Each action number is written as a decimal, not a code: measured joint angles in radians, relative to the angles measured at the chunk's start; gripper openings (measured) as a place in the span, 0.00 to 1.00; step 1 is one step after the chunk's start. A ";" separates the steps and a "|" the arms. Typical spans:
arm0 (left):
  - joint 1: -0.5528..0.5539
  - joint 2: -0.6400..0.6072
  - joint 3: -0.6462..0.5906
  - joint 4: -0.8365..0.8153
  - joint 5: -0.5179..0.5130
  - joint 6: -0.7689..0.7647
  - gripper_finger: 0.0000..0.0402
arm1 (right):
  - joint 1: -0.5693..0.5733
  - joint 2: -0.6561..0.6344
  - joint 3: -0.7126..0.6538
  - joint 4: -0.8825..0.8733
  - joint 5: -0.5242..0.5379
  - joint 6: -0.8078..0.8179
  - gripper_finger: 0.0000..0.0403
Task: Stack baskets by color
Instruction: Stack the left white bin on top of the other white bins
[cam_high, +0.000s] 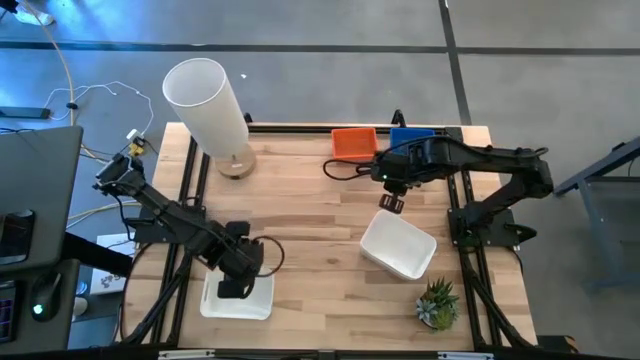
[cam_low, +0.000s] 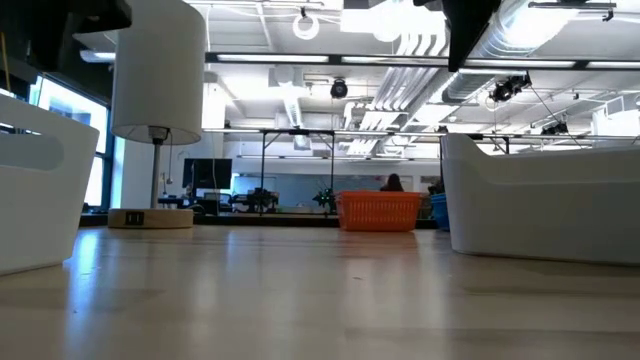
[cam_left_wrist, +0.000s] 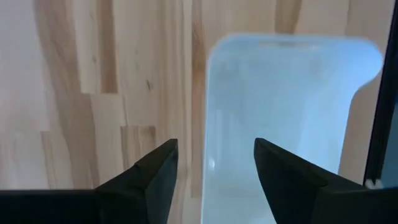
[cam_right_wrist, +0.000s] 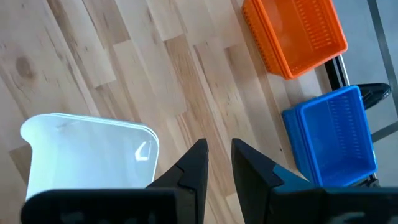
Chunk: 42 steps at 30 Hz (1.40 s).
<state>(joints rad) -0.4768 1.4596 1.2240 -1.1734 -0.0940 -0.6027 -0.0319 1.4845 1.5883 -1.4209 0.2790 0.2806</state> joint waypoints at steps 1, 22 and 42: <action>-0.009 0.011 0.000 -0.004 0.008 -0.001 0.49 | 0.000 0.000 0.000 0.000 0.000 0.000 0.15; -0.125 0.115 -0.078 -0.153 0.087 -0.208 0.47 | 0.000 0.000 0.000 -0.001 -0.002 0.007 0.15; -0.133 0.115 -0.267 -0.032 0.113 -0.198 0.32 | 0.000 0.001 0.000 -0.001 -0.002 0.008 0.15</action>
<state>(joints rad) -0.6098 1.5749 0.9565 -1.2053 0.0185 -0.8007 -0.0319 1.4855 1.5883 -1.4216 0.2775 0.2882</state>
